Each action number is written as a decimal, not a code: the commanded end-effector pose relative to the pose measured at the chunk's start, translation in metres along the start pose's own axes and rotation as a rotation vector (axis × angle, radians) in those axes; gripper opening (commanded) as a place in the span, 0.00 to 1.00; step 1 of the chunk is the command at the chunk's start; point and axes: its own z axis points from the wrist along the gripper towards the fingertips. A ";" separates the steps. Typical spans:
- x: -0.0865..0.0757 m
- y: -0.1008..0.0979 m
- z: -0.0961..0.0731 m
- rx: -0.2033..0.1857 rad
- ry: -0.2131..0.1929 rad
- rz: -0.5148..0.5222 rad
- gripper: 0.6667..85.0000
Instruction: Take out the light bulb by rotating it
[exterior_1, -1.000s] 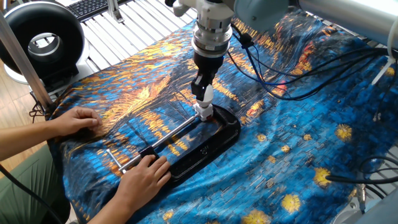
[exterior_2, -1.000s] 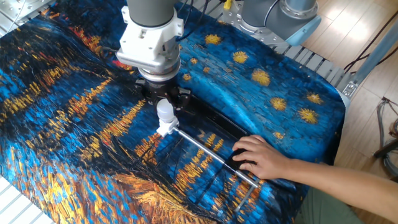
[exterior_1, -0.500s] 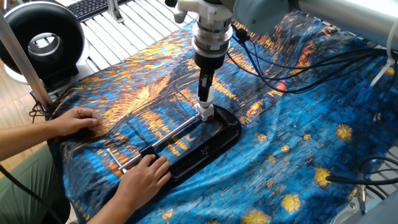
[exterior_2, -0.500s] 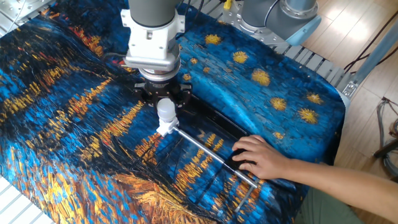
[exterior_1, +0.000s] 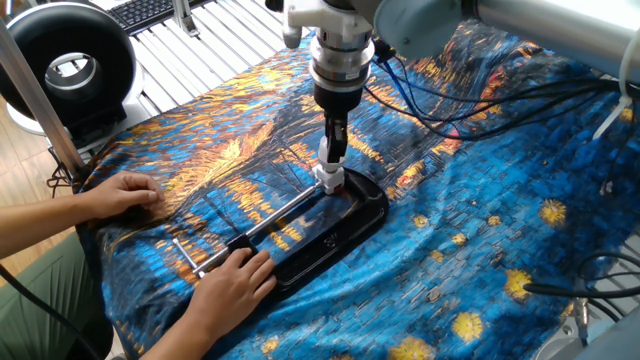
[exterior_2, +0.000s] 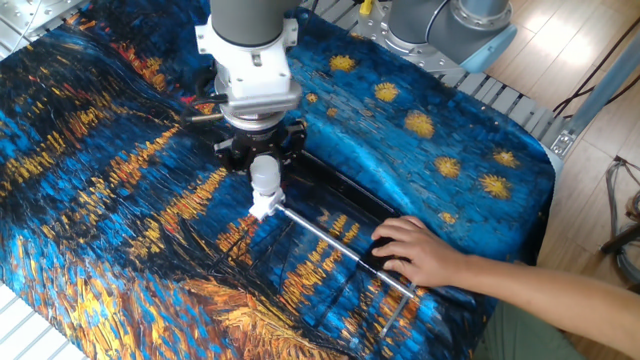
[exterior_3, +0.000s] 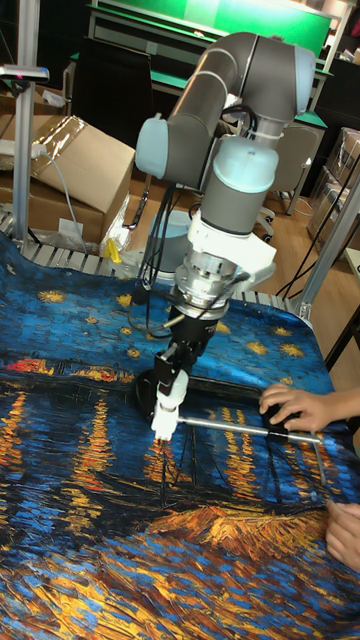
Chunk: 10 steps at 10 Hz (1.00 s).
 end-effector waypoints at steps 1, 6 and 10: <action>-0.007 -0.011 -0.002 0.051 -0.006 -0.147 0.29; -0.015 -0.015 -0.002 0.077 -0.028 -0.213 0.30; -0.014 -0.006 0.001 0.040 -0.026 -0.237 0.64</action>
